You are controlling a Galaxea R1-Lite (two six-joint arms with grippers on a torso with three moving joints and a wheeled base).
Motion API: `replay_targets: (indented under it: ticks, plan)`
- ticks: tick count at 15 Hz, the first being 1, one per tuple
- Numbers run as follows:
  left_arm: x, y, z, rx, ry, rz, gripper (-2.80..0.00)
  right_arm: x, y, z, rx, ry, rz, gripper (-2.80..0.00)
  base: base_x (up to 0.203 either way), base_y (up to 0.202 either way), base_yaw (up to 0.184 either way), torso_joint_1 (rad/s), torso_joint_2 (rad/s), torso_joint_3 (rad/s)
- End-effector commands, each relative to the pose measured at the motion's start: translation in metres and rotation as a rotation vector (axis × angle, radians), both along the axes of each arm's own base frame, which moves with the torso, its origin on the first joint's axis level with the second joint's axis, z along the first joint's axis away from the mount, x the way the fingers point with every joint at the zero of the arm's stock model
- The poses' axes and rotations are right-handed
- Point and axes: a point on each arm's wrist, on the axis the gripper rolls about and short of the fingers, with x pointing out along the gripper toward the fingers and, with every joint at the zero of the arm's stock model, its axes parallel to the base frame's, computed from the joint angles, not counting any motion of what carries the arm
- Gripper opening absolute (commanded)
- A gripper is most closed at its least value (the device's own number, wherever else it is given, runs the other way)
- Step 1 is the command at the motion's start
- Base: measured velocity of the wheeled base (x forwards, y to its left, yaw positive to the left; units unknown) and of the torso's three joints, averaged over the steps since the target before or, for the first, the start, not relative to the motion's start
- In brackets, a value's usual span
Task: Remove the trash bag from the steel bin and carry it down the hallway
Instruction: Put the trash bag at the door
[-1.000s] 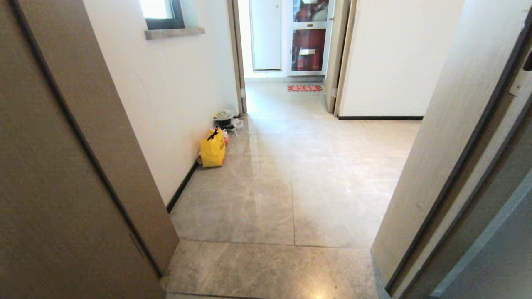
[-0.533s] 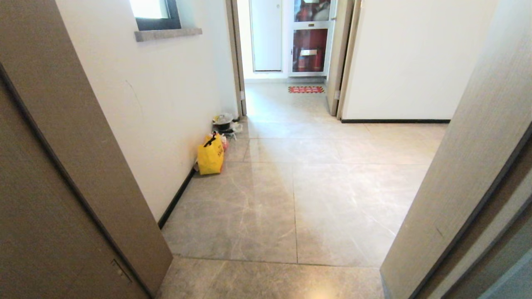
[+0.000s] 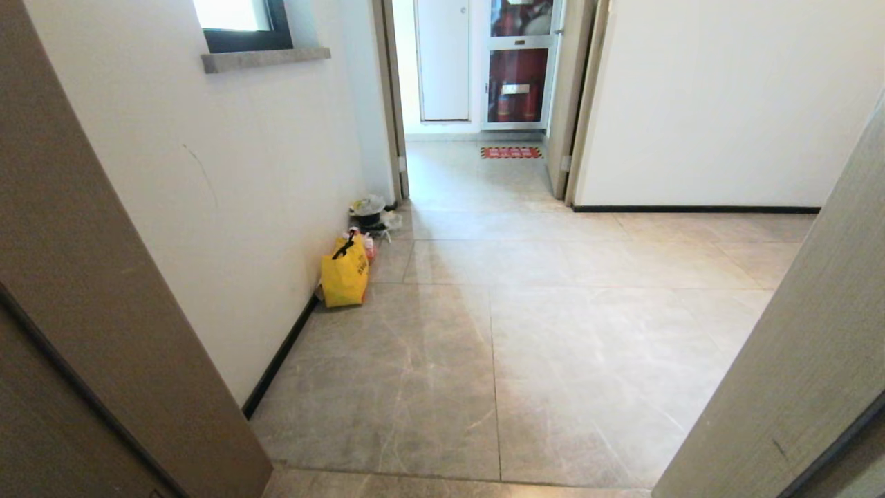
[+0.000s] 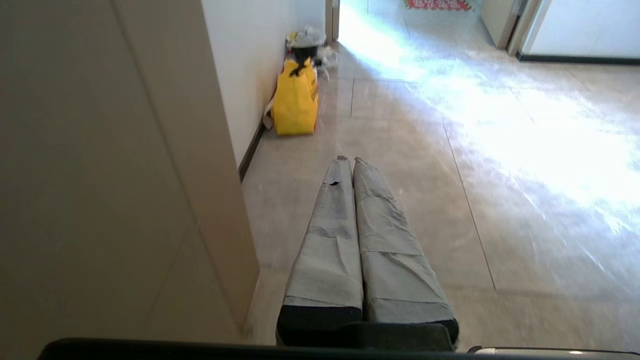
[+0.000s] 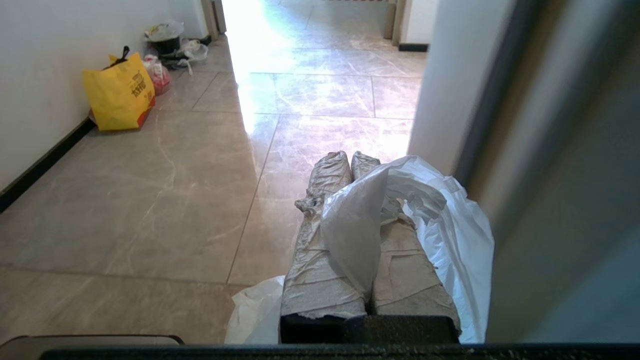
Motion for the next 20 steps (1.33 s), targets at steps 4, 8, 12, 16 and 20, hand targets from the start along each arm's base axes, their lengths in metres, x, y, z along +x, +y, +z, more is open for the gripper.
replay_targets:
  ticks: [4, 8, 12, 16, 20]
  plan:
    - [0.0000, 0.0000, 0.0000, -0.001, -0.001, 0.001, -2.80, 0.0001, 0.0000, 0.0001, 0.000, 0.001, 0.001, -2.80, 0.190, 0.000, 0.000, 0.004, 0.00, 0.000]
    - [0.0000, 0.0000, 0.0000, -0.001, -0.001, 0.001, -2.80, 0.0001, 0.0000, 0.0001, 0.000, 0.001, 0.001, -2.80, 0.188, 0.000, 0.000, 0.000, 0.00, 0.003]
    - [0.0000, 0.0000, 0.0000, 0.001, -0.001, 0.001, -2.80, 0.0001, 0.0000, 0.0001, 0.000, 0.001, 0.001, -2.80, 0.192, 0.000, -0.001, 0.003, 0.00, 0.002]
    - [0.0000, 0.0000, 0.0000, -0.001, -0.001, 0.001, -2.80, 0.0001, 0.0000, 0.0001, 0.000, 0.001, 0.001, -2.80, 0.193, 0.000, -0.001, 0.005, 0.00, 0.005]
    - [0.0000, 0.0000, 0.0000, 0.001, -0.001, 0.001, -2.80, 0.0001, 0.0000, 0.0001, 0.000, 0.001, 0.001, -2.80, 0.194, 0.000, 0.001, 0.003, 0.00, 0.002]
